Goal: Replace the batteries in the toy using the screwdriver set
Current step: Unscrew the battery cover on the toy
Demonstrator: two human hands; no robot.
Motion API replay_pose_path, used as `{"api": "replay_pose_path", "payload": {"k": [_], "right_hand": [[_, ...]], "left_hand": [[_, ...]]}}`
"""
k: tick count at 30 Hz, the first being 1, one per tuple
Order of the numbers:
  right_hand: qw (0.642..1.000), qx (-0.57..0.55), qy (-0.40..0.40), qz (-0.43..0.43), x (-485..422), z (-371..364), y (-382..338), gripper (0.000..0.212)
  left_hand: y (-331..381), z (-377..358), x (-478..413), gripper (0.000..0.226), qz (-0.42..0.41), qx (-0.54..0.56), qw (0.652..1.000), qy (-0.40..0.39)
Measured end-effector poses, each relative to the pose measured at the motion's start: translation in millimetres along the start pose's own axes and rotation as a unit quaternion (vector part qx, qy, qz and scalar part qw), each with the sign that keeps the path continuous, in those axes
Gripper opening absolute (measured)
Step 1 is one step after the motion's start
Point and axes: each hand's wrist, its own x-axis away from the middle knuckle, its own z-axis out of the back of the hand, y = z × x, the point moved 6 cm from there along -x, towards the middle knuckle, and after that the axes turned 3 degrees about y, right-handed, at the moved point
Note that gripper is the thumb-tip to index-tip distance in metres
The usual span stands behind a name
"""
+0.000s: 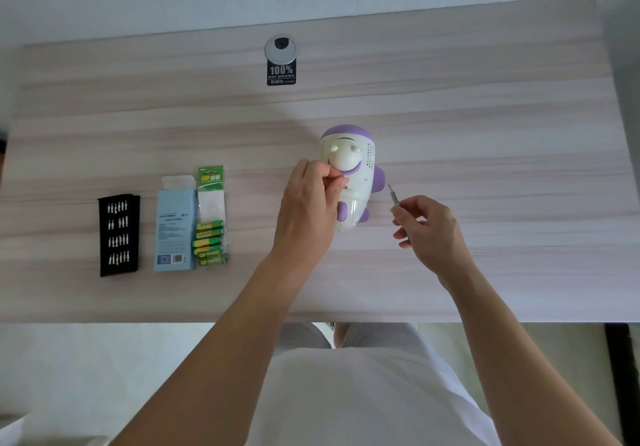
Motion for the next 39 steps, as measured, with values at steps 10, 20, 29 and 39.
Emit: {"api": "replay_pose_path", "payload": {"k": [10, 20, 29, 39], "right_hand": [[1.0, -0.006, -0.006, -0.003, -1.3, 0.6, 2.1, 0.012], [1.0, -0.022, -0.013, -0.008, -2.2, -2.3, 3.9, 0.011], [0.999, -0.043, -0.02, -0.022, -1.7, -8.2, 4.3, 0.009], [0.998, -0.046, -0.018, -0.024, -2.3, -5.3, 5.8, 0.009]], "left_hand": [[4.2, 9.9, 0.0, 0.006, -0.061, -0.006, 0.998, 0.034], [6.4, 15.7, 4.0, 0.005, -0.121, -0.032, 0.992, 0.023], [16.8, 13.7, 1.0, 0.004, -0.139, -0.077, 0.987, 0.02], [24.5, 11.7, 0.3, 0.005, -0.117, -0.126, 0.985, 0.033]]}}
